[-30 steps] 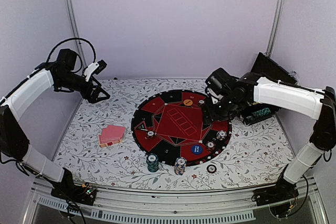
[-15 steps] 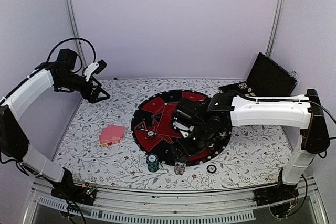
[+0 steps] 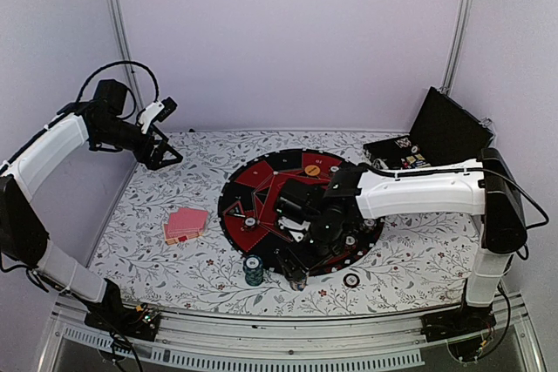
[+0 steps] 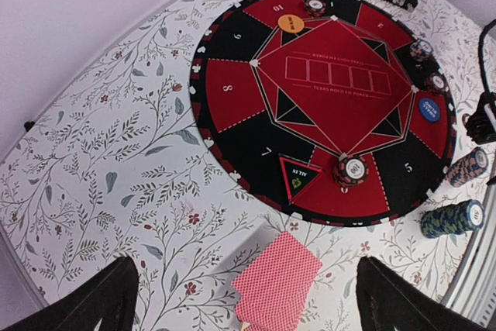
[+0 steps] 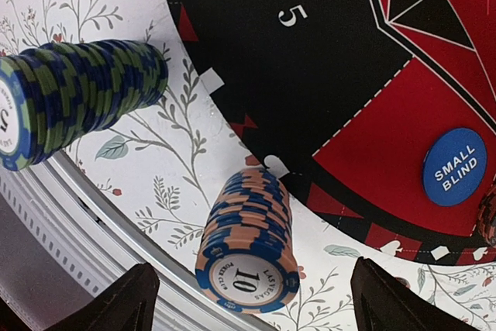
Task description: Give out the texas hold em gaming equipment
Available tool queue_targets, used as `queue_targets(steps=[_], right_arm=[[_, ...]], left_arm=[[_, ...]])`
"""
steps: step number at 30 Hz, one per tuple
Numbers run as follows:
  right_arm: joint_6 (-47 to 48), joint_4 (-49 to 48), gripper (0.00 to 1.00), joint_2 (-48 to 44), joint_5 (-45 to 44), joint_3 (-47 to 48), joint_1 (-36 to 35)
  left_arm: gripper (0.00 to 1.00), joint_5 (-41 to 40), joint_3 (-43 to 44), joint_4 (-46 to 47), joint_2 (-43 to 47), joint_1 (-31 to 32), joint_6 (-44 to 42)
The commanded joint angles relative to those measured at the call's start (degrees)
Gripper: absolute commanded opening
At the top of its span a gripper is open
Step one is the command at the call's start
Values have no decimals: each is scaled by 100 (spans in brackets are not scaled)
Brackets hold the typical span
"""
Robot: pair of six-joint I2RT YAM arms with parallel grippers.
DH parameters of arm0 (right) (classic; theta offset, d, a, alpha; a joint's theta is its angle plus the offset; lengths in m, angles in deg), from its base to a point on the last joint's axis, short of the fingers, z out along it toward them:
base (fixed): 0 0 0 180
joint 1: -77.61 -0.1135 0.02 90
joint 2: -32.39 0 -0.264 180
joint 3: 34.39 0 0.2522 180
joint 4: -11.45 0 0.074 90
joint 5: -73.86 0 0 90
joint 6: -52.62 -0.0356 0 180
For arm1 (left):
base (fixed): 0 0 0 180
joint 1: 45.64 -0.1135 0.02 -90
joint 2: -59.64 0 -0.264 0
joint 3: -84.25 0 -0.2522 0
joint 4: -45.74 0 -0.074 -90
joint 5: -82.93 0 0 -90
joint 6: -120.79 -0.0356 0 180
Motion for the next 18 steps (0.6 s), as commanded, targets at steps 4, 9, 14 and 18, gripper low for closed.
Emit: queue_targets(steps=[4, 9, 14, 18], right_arm=[[163, -165, 87, 325, 77, 240, -23], [188, -231, 82, 405, 51, 243, -23], [213, -282, 79, 505, 8, 188, -23], [215, -315, 75, 543, -32, 173, -23]], left_arm=[[100, 28, 136, -88, -4, 65, -33], [100, 1, 124, -84, 2, 65, -51], [100, 0, 123, -89, 13, 60, -50], [100, -28, 121, -101, 30, 63, -59]])
